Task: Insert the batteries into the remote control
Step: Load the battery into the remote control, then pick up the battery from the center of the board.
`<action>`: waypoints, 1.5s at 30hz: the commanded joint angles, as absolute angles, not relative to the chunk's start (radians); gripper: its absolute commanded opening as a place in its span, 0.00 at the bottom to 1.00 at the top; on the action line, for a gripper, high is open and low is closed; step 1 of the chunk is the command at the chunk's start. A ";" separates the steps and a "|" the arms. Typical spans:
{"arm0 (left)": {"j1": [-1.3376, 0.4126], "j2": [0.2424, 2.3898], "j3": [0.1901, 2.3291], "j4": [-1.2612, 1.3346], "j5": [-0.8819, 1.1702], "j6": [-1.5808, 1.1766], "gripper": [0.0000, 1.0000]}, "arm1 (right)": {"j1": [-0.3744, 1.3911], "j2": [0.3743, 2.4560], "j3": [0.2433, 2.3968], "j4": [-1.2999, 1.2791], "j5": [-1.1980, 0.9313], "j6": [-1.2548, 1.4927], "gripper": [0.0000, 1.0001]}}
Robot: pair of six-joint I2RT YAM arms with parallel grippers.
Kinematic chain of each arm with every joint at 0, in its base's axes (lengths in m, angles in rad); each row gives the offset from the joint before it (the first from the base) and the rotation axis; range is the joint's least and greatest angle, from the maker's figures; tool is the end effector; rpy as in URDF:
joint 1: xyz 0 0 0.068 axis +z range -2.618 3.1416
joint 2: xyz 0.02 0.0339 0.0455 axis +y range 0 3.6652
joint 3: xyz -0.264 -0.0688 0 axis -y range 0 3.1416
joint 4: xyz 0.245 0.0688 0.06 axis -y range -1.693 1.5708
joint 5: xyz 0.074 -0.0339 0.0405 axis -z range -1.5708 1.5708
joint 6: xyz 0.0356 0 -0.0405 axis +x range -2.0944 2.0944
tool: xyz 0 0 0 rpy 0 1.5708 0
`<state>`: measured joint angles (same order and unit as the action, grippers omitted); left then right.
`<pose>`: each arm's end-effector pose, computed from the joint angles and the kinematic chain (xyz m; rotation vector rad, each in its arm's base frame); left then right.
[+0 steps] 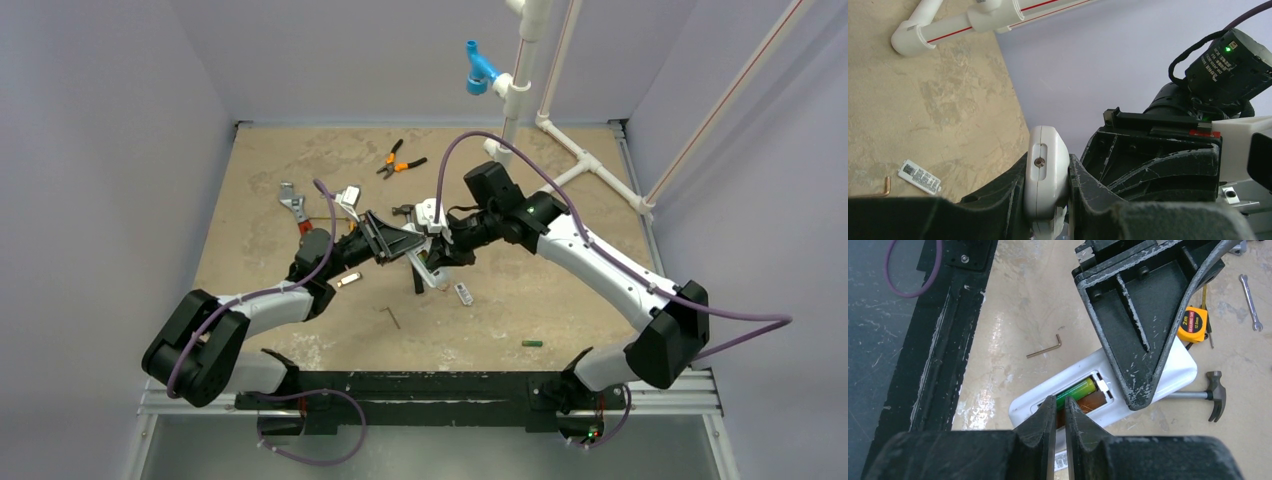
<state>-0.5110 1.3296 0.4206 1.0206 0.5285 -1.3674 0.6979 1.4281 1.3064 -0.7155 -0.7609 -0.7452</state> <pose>0.2171 -0.1423 0.2251 -0.2409 1.7823 -1.8287 0.2139 0.2114 0.3305 -1.7495 1.4640 0.8810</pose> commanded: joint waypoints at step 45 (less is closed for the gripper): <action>-0.411 1.340 0.450 1.031 0.632 -1.358 0.00 | 0.690 1.224 0.947 -1.050 -0.030 -0.565 0.51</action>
